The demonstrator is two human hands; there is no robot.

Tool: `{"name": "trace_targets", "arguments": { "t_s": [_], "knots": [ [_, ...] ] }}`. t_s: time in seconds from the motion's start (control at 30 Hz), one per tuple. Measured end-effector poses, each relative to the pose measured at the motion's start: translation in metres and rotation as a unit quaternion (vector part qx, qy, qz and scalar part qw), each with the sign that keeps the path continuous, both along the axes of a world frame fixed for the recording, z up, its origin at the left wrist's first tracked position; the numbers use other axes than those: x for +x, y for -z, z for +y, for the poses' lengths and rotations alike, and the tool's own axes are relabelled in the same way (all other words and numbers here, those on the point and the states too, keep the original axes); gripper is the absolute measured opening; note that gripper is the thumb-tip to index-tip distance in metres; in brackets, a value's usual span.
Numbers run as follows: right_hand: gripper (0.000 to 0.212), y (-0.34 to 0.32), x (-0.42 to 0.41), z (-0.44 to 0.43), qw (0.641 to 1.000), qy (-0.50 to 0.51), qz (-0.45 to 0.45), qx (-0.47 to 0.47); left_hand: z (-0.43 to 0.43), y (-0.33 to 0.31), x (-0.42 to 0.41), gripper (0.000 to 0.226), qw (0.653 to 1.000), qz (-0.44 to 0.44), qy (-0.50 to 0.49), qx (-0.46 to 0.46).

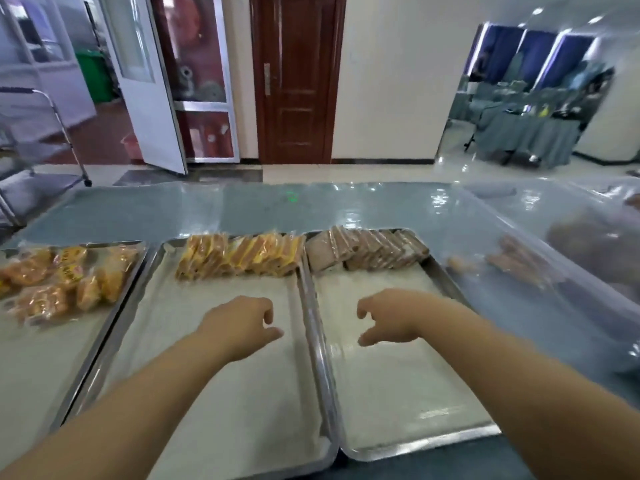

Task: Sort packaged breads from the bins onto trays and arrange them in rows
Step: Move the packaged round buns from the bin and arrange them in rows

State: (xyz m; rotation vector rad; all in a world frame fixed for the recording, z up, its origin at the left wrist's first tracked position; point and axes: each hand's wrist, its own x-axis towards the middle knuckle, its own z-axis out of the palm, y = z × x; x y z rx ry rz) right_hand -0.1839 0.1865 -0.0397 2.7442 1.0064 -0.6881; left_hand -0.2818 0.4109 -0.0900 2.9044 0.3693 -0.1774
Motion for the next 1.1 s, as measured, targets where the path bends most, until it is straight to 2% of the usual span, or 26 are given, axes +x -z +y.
{"name": "trace_targets", "arguments": {
  "t_s": [0.17,0.4,0.63,0.77,0.97,1.1],
  "knots": [
    [0.060,-0.019,0.027,-0.080,0.998,0.065,-0.009,0.005,-0.070,-0.019,0.047,0.026,0.996,-0.045,0.071,0.003],
    [0.055,-0.048,0.088,-0.139,0.990,0.124,-0.062,0.020,-0.126,-0.051,0.137,0.021,0.979,-0.119,0.162,-0.014],
    [0.055,-0.099,0.144,-0.196,0.970,0.207,-0.094,0.087,-0.183,-0.086,0.223,0.022,0.955,-0.171,0.207,-0.123],
    [0.051,-0.110,0.176,-0.233,0.959,0.240,-0.115,0.091,-0.215,-0.095,0.257,0.022,0.946,-0.182,0.238,-0.128],
    [0.055,-0.094,0.236,-0.288,0.961,0.252,-0.093,0.062,-0.263,-0.101,0.300,0.021,0.945,-0.184,0.249,-0.102],
    [0.056,-0.069,0.279,-0.321,0.974,0.213,-0.073,0.001,-0.304,-0.102,0.331,0.023,0.951,-0.186,0.234,-0.077]
  ]
}}
